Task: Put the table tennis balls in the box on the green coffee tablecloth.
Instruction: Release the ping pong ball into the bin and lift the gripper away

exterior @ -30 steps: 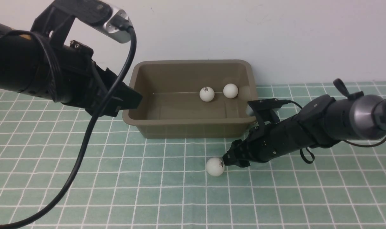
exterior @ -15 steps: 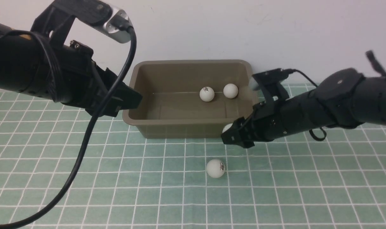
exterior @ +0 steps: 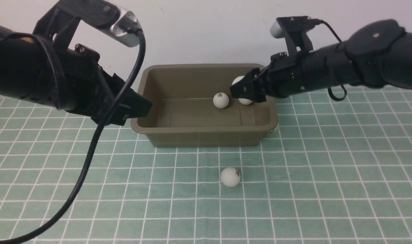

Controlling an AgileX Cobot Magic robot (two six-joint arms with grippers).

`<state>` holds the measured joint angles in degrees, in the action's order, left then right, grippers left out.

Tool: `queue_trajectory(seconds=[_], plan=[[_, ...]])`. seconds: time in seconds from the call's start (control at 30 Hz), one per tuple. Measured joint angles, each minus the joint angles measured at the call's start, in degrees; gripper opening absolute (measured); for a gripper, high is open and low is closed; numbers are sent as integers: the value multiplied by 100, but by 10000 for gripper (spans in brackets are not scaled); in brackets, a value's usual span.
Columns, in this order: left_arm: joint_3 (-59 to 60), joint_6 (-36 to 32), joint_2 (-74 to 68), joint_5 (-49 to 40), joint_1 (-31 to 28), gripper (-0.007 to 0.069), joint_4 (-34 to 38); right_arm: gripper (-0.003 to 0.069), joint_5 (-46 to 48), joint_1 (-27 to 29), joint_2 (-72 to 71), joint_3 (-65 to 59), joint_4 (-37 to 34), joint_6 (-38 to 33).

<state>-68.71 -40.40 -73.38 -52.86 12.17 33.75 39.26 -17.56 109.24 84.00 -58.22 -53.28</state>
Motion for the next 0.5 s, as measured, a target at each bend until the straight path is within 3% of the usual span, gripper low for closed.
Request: queue_trajectory(seconds=[0.37,0.5], plan=[[0,0,0,-132,0,300,0,366,336,74,681,572,599,14],[0,0,0,-129,0,300,0,429,339,74,688,582,639,-13]])
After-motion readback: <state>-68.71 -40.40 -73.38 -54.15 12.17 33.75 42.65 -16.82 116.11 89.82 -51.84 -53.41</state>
